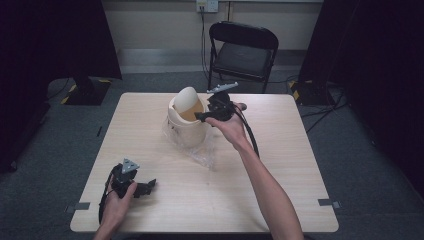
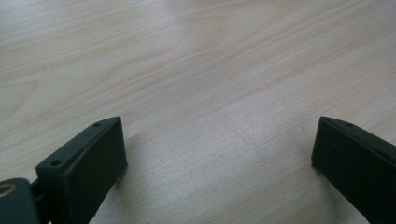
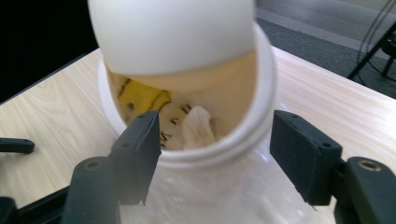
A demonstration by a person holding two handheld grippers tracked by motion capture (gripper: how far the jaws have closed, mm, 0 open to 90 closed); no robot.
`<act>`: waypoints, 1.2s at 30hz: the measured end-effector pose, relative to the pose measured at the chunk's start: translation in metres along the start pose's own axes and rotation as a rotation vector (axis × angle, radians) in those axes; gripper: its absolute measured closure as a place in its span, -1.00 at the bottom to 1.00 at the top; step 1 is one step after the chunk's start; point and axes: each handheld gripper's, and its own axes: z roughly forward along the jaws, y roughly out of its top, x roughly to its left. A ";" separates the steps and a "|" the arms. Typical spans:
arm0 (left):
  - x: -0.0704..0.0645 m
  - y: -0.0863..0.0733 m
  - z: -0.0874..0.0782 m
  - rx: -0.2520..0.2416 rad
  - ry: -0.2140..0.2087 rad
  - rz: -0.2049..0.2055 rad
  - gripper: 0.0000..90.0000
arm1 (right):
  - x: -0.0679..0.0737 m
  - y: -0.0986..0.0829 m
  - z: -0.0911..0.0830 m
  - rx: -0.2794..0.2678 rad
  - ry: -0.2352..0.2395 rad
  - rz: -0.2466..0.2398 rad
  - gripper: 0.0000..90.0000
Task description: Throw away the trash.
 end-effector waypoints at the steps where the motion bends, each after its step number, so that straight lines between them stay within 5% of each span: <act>1: 0.000 0.000 0.000 0.000 0.000 0.000 -0.94 | -0.002 -0.001 -0.002 -0.002 -0.003 0.005 -0.27; 9: 0.000 0.000 0.000 -0.002 0.003 0.000 -0.94 | -0.014 -0.022 -0.029 -0.016 -0.053 0.055 -0.38; 12: 0.000 0.000 0.000 -0.001 0.003 0.000 -0.95 | -0.013 -0.033 -0.031 -0.004 -0.093 0.064 -0.61; 17: 0.000 0.000 0.000 -0.001 0.002 0.000 -0.95 | -0.010 -0.054 -0.038 -0.004 -0.067 0.092 -0.67; 36: 0.001 0.000 0.000 0.002 -0.003 0.008 -0.95 | -0.031 -0.126 -0.081 0.027 -0.175 0.170 -0.66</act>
